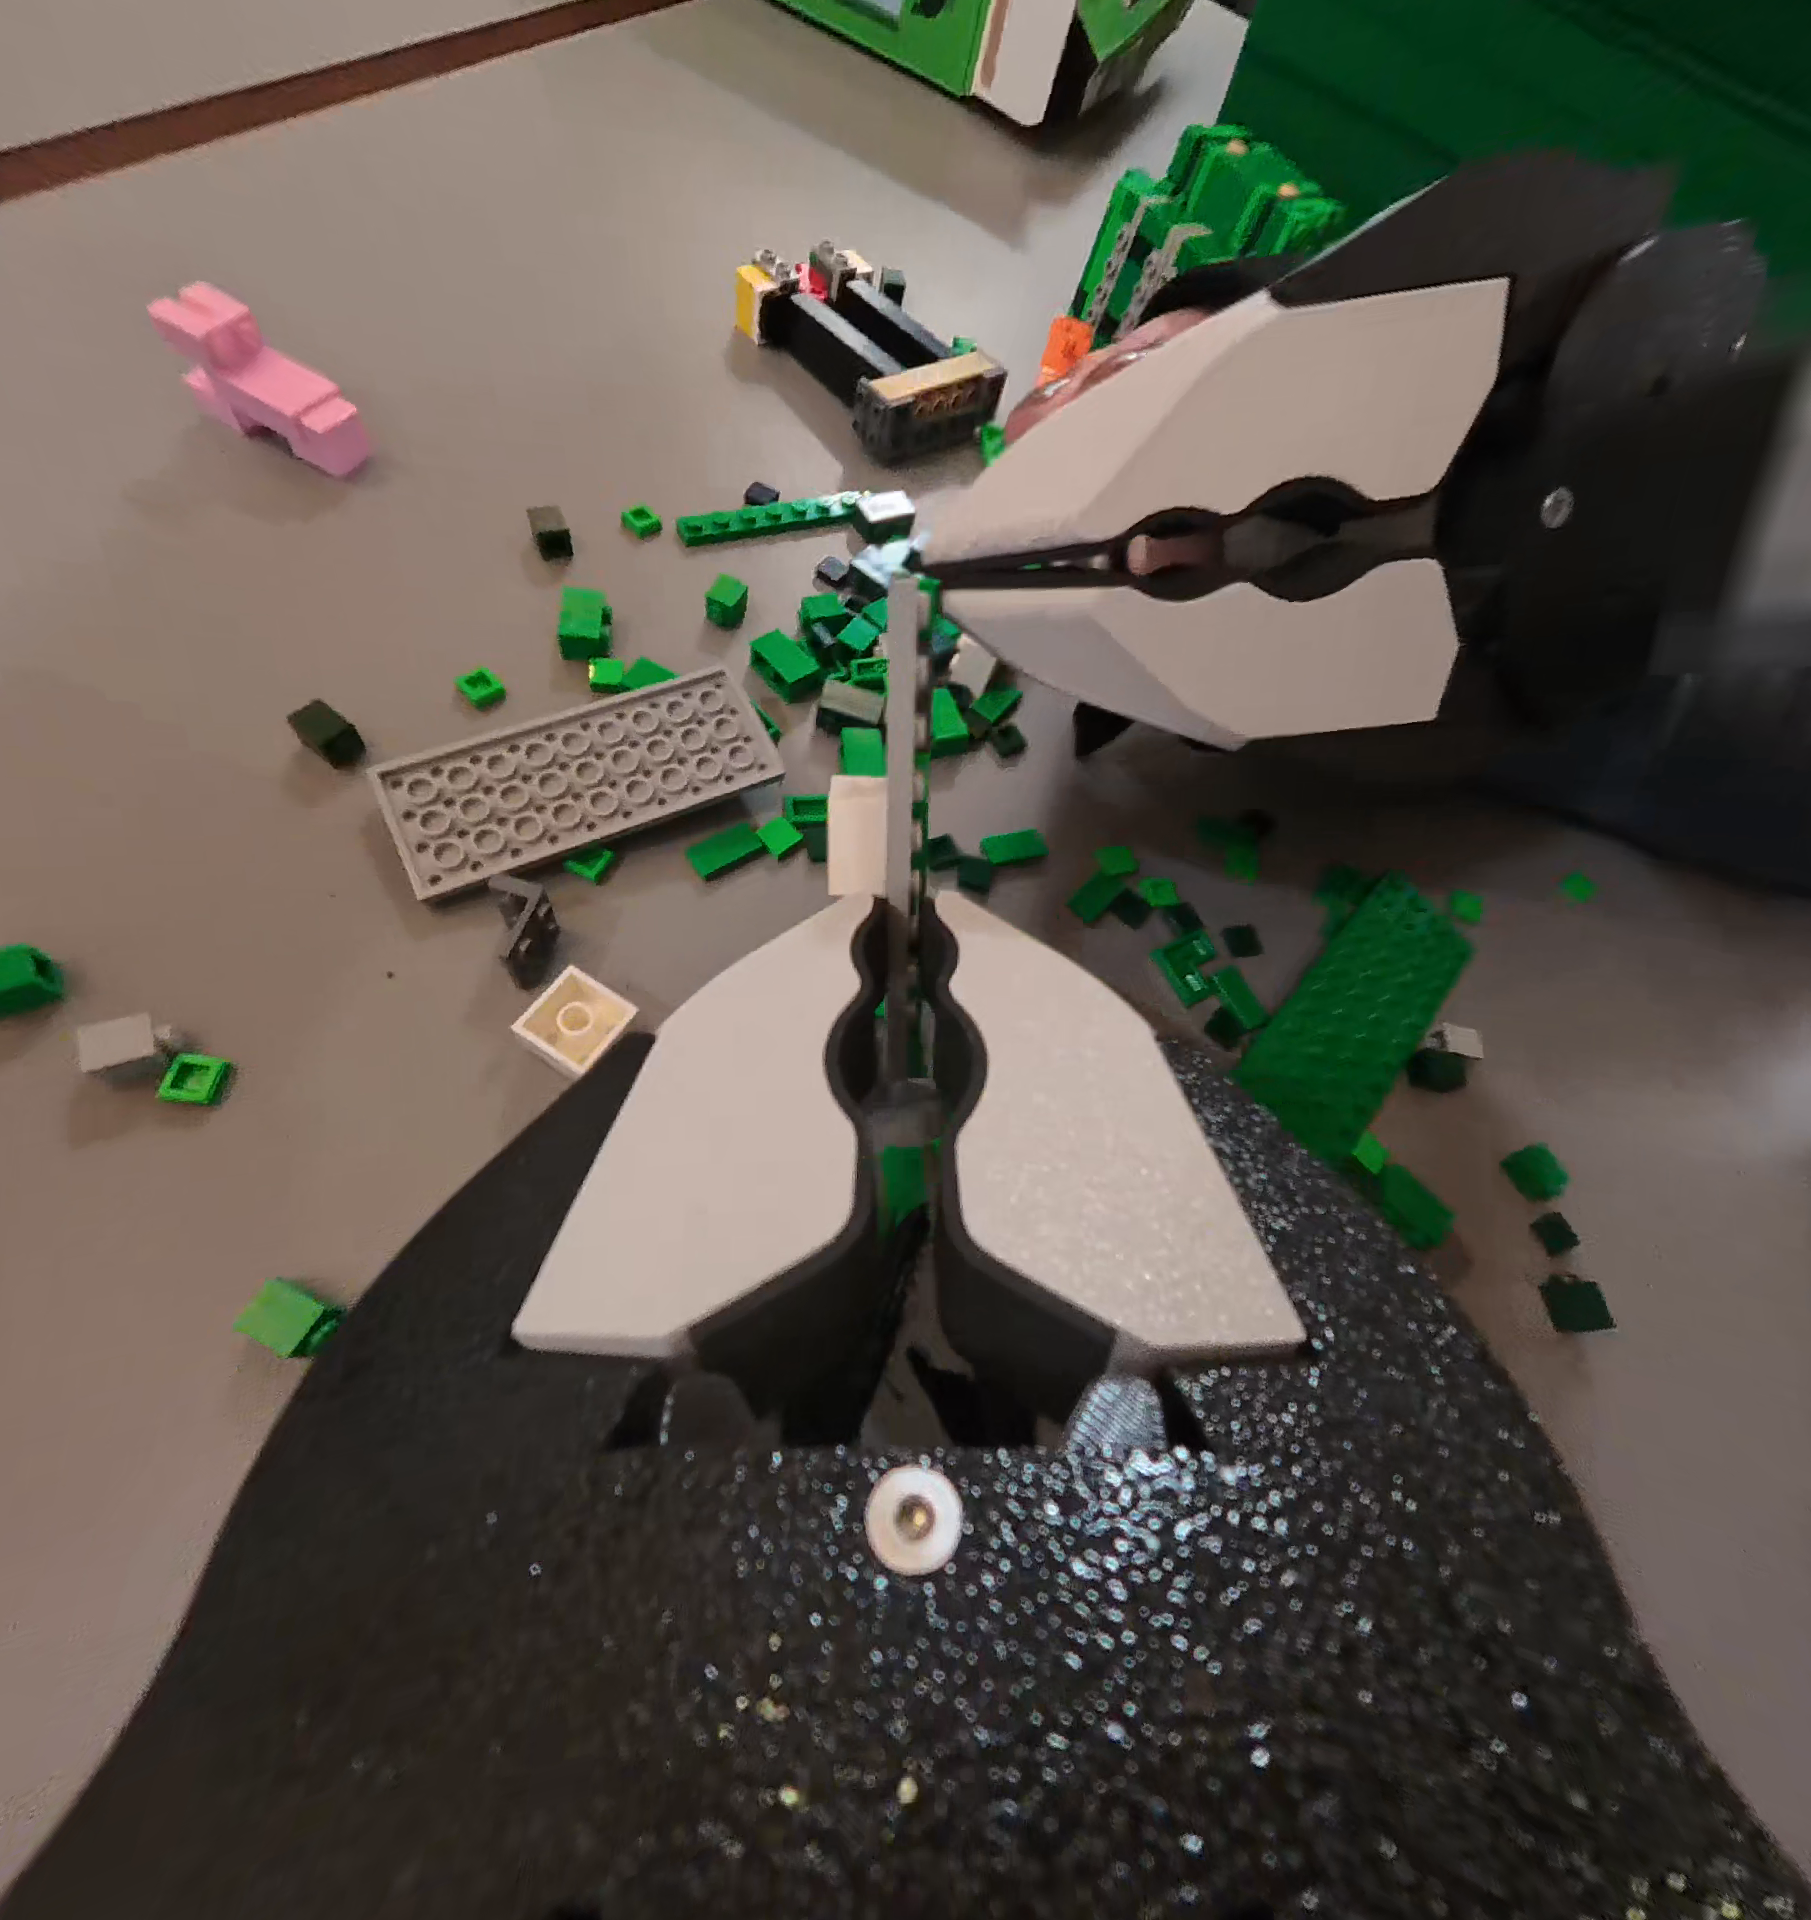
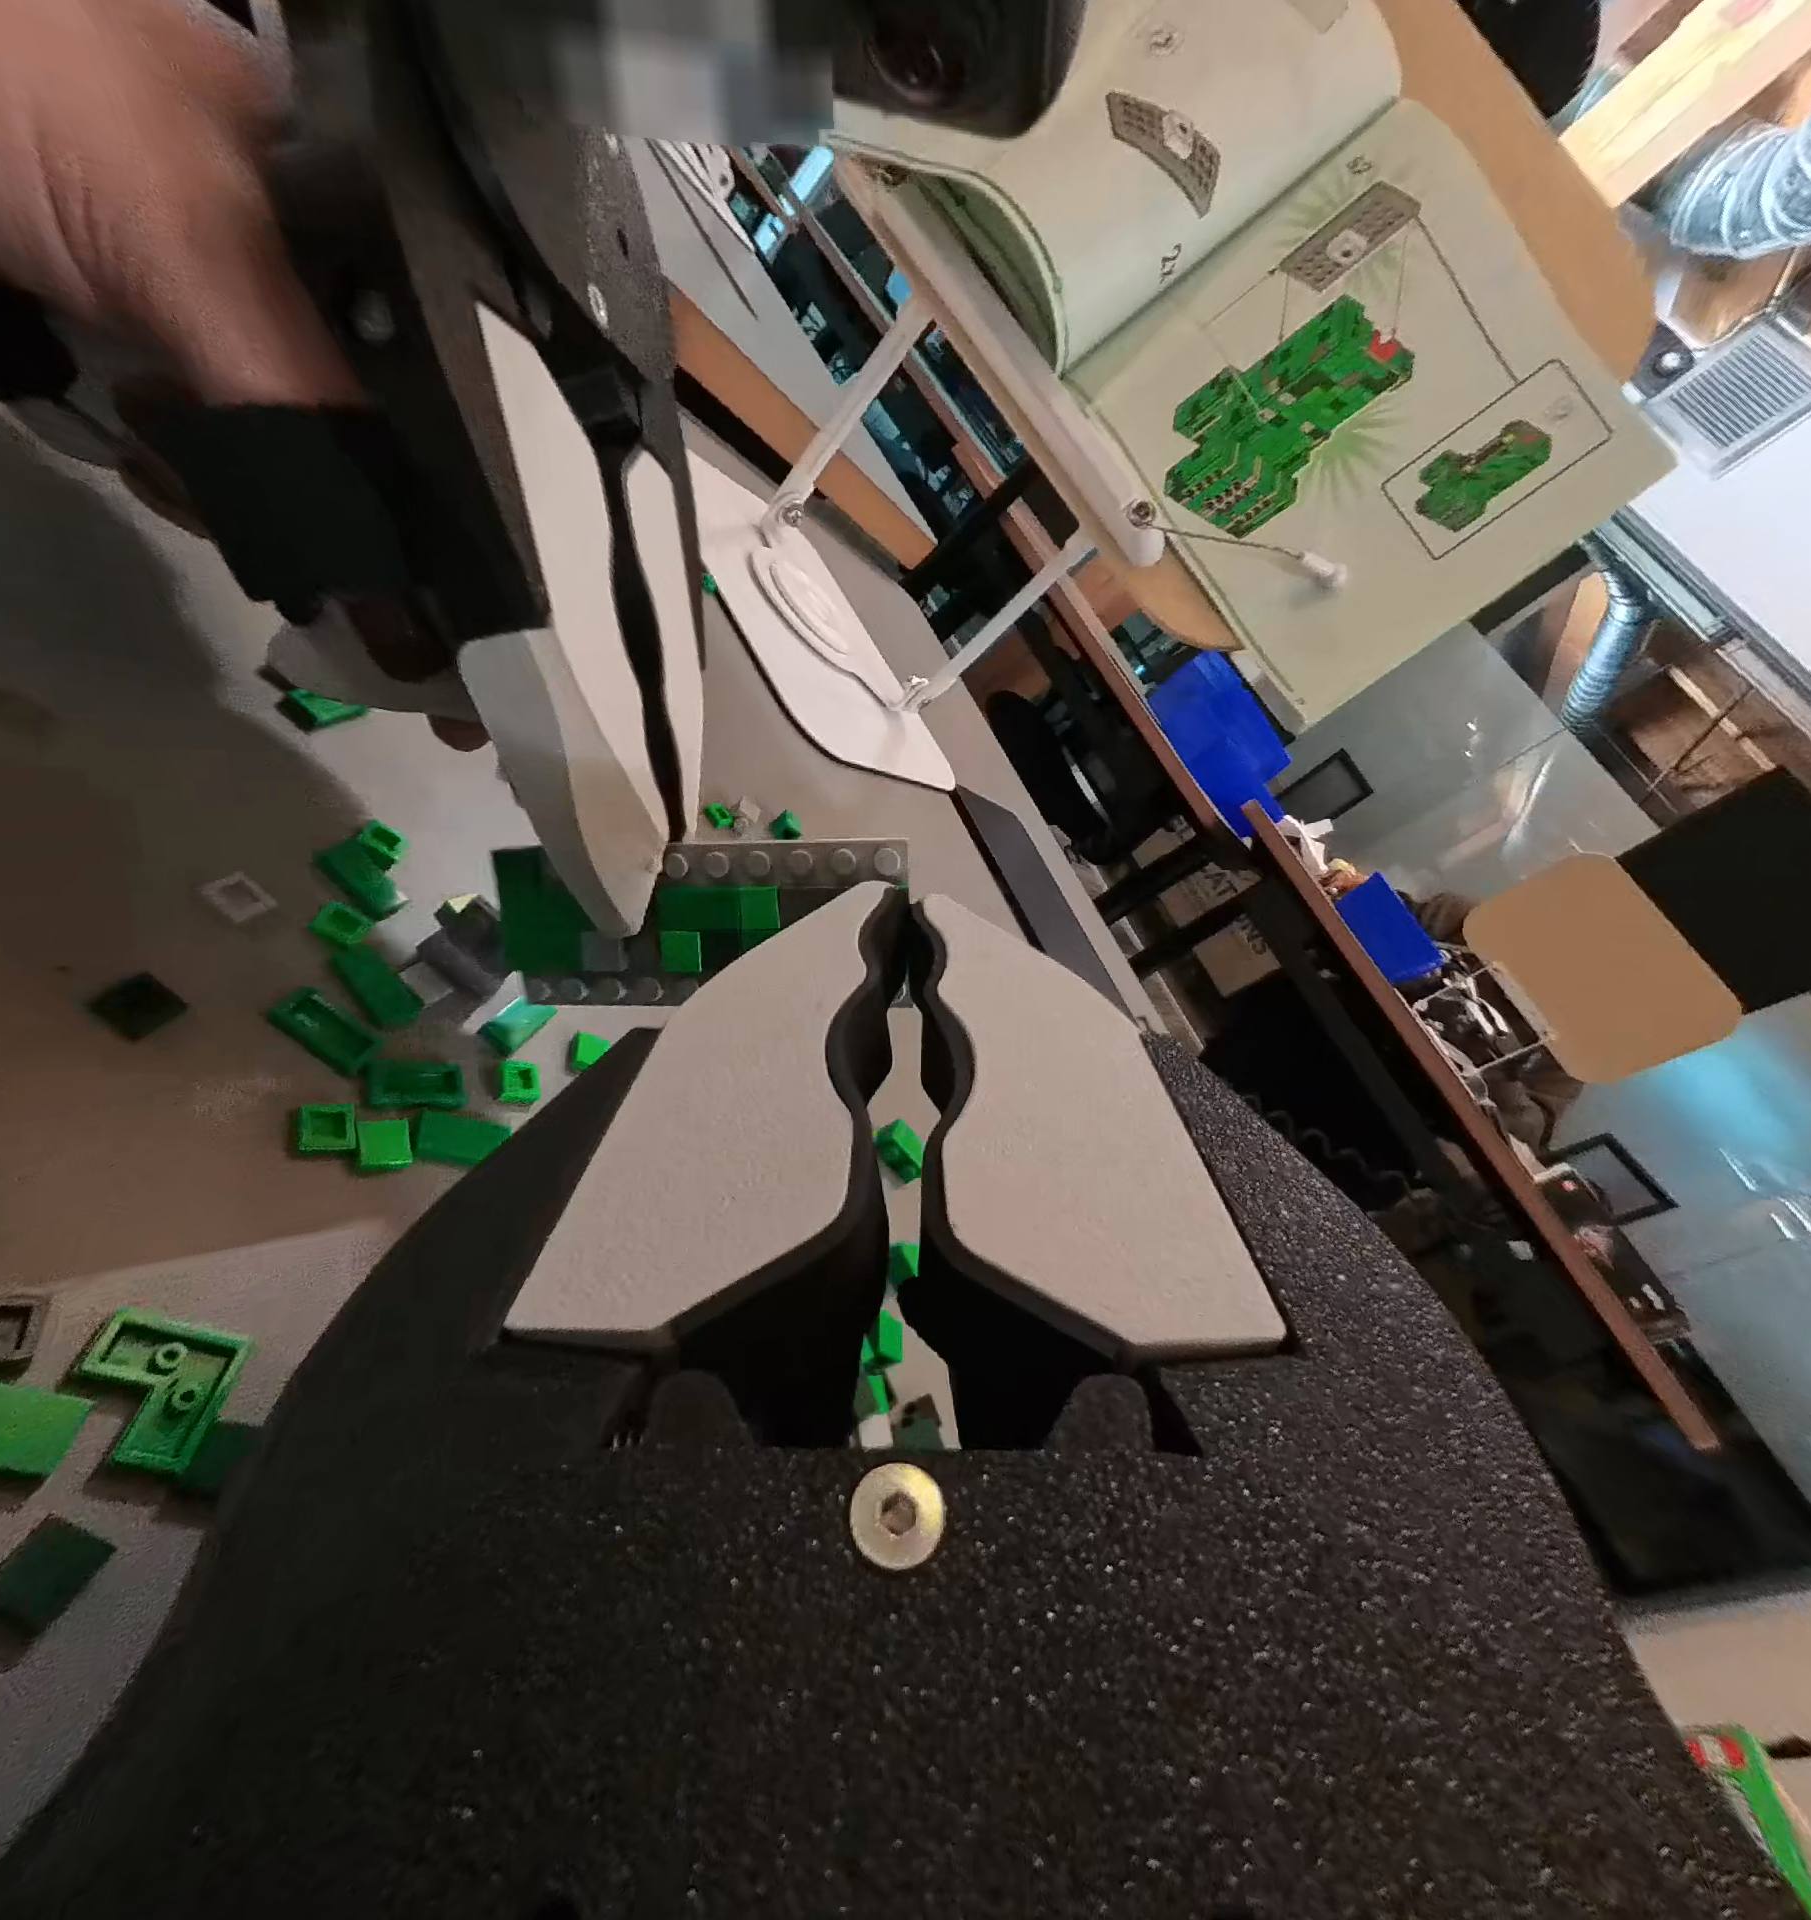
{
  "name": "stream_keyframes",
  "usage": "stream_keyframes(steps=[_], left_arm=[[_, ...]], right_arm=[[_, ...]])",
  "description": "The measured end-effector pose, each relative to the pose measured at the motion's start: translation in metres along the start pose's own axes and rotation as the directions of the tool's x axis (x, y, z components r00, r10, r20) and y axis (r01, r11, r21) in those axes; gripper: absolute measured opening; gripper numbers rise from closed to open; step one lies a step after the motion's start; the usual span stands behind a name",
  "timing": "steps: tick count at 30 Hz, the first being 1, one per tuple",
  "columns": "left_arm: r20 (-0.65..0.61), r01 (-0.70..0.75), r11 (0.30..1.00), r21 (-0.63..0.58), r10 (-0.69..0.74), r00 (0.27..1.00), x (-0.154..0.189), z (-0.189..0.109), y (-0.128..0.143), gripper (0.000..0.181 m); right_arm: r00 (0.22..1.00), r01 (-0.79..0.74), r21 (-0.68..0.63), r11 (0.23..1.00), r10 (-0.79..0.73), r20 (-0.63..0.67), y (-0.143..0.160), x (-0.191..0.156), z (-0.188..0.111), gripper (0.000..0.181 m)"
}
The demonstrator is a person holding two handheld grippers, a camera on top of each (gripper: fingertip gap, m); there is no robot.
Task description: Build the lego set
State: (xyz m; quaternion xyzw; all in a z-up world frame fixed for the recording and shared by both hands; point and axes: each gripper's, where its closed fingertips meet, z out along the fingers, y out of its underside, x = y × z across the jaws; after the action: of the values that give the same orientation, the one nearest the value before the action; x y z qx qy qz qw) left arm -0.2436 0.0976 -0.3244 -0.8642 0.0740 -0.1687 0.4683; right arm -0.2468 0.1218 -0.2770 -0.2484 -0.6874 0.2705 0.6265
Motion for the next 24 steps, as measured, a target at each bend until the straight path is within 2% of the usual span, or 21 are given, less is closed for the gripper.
stream_keyframes(steps=[2, 4, 6, 8, 10, 13, 18, 24], left_arm=[[0.006, -0.001, 1.000, 0.008, 0.001, 1.000, -0.003, -0.001, 0.000, 0.005], [0.001, -0.011, 1.000, 0.021, 0.011, 1.000, -0.003, -0.002, -0.002, 0.005], [0.018, -0.065, 0.998, 0.009, 0.065, 0.998, -0.004, -0.003, -0.001, 0.005], [0.035, -0.152, 0.988, -0.011, 0.152, 0.988, -0.003, -0.002, 0.001, 0.005], [0.066, -0.214, 0.976, -0.034, 0.216, 0.974, -0.004, -0.003, 0.002, 0.005], [0.074, -0.288, 0.957, -0.031, 0.289, 0.954, -0.003, -0.005, 0.001, 0.005], [0.035, -0.324, 0.946, -0.029, 0.325, 0.945, 0.003, -0.003, 0.003, 0.005], [-0.006, -0.265, 0.962, 0.059, 0.266, 0.964, 0.007, 0.000, -0.003, 0.007]], right_arm=[[0.997, -0.069, 0.030, 0.997, 0.068, 0.029, -0.002, -0.001, -0.001, 0.000], [0.984, -0.166, 0.047, 0.985, 0.162, 0.075, -0.004, -0.003, 0.000, 0.022], [0.977, -0.198, 0.037, 0.980, 0.194, 0.090, -0.002, -0.004, 0.001, 0.034], [0.974, -0.198, 0.041, 0.979, 0.192, 0.121, -0.002, -0.009, 0.001, 0.031], [0.967, -0.213, 0.041, 0.976, 0.204, 0.155, -0.002, -0.014, 0.001, 0.020], [0.941, -0.290, 0.054, 0.955, 0.275, 0.195, -0.004, -0.013, -0.001, 0.020], [0.868, -0.423, 0.039, 0.906, 0.392, 0.305, -0.005, -0.016, -0.004, 0.016], [0.816, -0.520, 0.058, 0.852, 0.476, 0.328, -0.007, -0.008, -0.007, 0.014]])
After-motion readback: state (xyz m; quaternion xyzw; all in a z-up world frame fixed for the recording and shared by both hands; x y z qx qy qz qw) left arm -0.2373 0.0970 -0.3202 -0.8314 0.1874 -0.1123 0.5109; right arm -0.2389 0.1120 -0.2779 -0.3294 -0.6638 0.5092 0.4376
